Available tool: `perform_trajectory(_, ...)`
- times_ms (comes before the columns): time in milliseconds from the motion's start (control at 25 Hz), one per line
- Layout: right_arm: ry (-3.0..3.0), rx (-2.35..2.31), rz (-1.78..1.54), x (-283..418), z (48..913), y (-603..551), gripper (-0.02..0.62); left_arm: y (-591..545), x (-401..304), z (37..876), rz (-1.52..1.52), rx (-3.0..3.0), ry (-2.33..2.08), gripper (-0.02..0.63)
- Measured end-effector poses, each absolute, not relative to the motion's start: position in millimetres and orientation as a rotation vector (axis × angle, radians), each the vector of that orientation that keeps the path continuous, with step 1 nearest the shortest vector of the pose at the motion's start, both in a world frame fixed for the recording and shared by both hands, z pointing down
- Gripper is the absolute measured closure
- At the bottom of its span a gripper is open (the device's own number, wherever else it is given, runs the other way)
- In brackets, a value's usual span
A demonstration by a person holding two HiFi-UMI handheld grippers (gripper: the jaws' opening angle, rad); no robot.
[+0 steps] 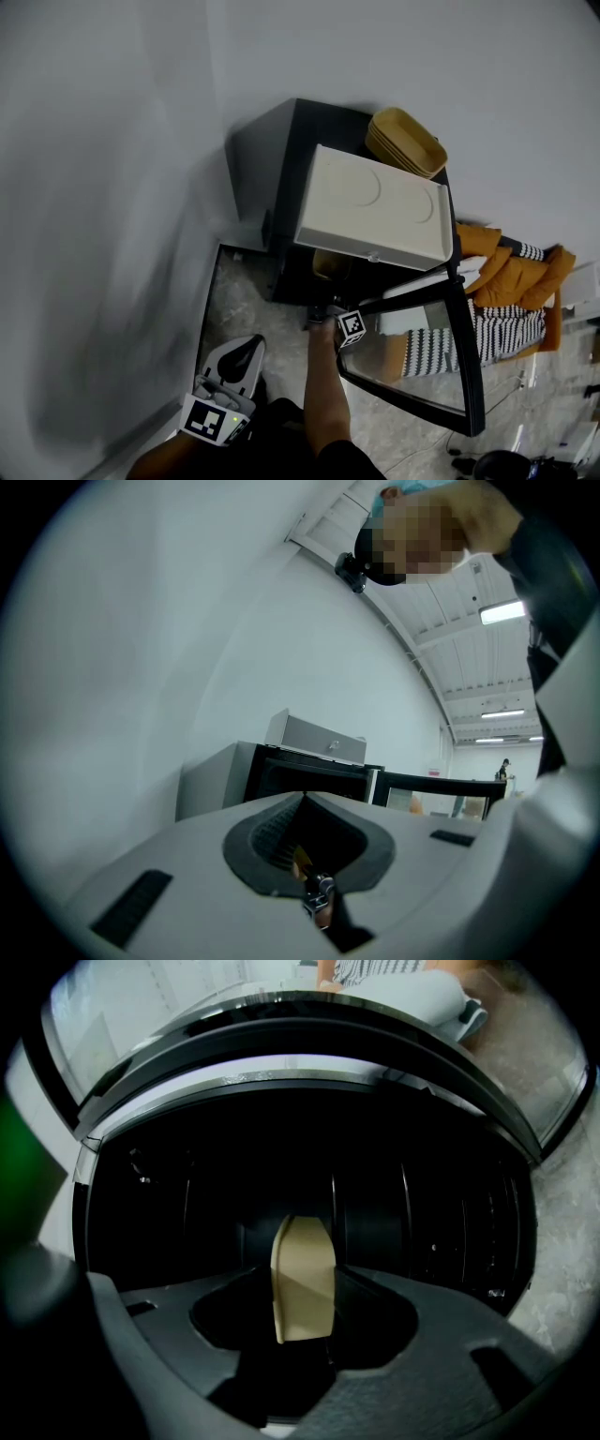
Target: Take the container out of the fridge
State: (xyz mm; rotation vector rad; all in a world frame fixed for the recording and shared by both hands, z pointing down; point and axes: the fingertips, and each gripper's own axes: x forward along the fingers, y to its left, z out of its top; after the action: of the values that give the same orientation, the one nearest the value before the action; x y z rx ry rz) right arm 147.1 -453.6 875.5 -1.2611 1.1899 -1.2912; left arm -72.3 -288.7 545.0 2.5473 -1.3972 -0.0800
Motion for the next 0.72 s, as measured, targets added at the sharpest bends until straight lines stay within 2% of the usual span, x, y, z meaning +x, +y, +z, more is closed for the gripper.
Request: perform_trajectory(720, 1.257, -1.235, -1.409, 142.1, 825.0, -373.3, 0.399, -237.6, -50.0, 492.3, -0.067, 2.527, -1.433, 0.601)
